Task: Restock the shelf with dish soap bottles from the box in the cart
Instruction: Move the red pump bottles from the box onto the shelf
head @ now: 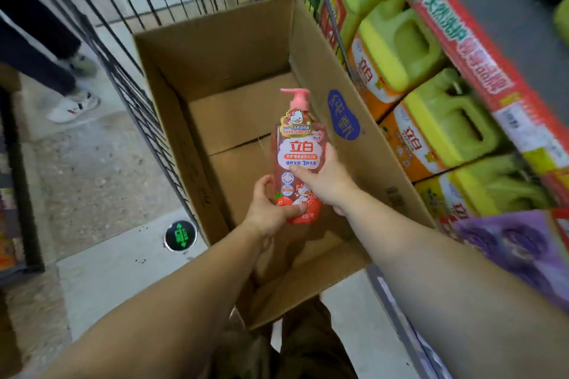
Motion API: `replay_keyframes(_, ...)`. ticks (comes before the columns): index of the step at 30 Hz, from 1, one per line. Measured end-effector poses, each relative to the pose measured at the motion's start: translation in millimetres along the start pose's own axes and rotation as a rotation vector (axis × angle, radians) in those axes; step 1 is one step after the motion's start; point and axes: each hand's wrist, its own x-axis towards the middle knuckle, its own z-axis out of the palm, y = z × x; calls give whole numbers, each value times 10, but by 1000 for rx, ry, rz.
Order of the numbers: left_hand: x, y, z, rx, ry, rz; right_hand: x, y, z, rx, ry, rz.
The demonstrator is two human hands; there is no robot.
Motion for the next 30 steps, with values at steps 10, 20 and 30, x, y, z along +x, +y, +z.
replay_keyframes(10,-851,632,175,256,-283,307,-1035,-435,-447,80,464,-239)
replay_keyframes(20,-1994,130,1065,398,-609,557,-2898,56,-1207,174,853,-372)
replay_keyframes(30,-4130,-1307,2098,486,-994,684,-5841,1221,-1798,90,1206,-358)
